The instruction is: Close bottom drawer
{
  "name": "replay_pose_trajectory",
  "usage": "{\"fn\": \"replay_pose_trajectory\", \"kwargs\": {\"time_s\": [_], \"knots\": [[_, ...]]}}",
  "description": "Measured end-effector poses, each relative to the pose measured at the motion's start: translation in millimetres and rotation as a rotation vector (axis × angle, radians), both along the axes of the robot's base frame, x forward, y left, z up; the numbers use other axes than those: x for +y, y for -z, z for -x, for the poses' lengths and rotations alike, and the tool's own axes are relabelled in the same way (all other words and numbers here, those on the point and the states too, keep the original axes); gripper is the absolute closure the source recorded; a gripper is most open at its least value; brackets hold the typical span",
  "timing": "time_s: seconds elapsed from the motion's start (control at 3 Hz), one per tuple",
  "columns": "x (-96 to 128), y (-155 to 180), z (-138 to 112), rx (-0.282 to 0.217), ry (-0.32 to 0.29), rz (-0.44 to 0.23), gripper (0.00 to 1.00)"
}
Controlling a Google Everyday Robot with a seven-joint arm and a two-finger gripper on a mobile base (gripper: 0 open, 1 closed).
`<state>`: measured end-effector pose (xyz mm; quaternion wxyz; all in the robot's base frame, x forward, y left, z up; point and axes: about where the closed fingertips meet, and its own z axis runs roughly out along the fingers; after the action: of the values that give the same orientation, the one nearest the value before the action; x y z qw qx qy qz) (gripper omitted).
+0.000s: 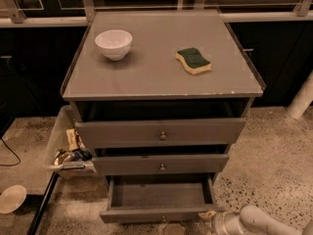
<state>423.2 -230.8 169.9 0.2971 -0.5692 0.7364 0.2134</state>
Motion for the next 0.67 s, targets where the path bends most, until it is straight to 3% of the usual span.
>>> {"fn": "replay_pose_trajectory", "kwargs": {"time_s": [0.33,0.67], "knots": [[6.7,2.2,-25.7,-0.031,-0.017,0.013,0.18],[12.7,-1.1,-61.6,-0.074,-0.043,0.031,0.43]]}}
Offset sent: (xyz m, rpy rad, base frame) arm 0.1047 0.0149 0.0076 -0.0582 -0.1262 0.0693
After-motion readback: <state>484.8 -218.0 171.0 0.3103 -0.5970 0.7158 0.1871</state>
